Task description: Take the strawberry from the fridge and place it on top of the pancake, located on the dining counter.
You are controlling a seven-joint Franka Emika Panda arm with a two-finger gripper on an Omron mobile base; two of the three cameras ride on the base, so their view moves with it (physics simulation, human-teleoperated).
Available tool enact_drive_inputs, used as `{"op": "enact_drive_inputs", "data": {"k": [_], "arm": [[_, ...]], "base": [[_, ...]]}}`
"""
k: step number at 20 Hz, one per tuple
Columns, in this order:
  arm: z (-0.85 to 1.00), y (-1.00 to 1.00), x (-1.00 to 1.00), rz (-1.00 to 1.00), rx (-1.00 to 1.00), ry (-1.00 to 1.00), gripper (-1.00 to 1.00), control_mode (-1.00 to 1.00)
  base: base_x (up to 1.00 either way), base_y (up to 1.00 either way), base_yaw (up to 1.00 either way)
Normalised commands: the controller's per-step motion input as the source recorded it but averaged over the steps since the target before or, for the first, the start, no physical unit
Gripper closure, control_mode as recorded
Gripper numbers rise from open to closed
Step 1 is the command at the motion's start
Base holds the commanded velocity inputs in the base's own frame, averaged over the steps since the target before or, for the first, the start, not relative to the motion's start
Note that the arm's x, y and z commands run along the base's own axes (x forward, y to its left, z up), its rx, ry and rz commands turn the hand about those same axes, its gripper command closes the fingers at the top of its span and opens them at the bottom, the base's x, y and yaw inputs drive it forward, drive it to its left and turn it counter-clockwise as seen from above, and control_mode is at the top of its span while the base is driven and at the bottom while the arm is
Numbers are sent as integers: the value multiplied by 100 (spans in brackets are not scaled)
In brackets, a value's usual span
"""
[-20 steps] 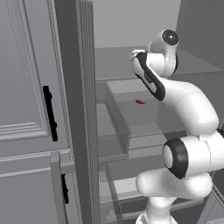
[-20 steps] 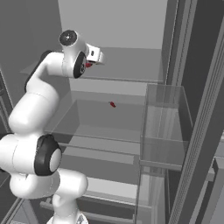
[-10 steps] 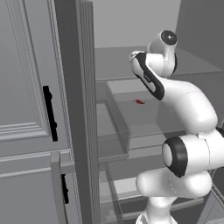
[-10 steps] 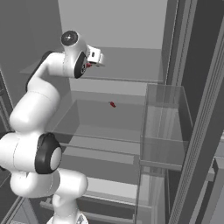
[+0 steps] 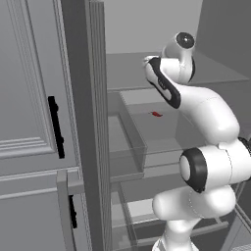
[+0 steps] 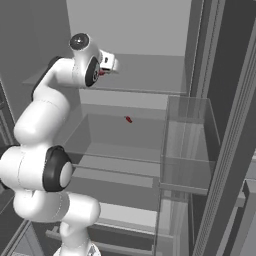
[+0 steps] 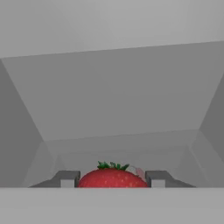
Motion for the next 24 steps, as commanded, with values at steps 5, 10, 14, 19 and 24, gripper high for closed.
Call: {"op": "enact_drive_inputs", "data": {"k": [5,10,14,19,24], "arm": [[-5,15,-7,0,0,-2,100,-100],[0,9,-95,1,0,-18,100,-100],[2,7,-100,6,0,-25,100,-100],[35,-5,-100,1,3,0,100,-100],[30,-31,-100,0,0,14,100,-100]], "base": [[0,0,0],[0,0,0],[0,0,0],[0,0,0],[0,0,0]]}}
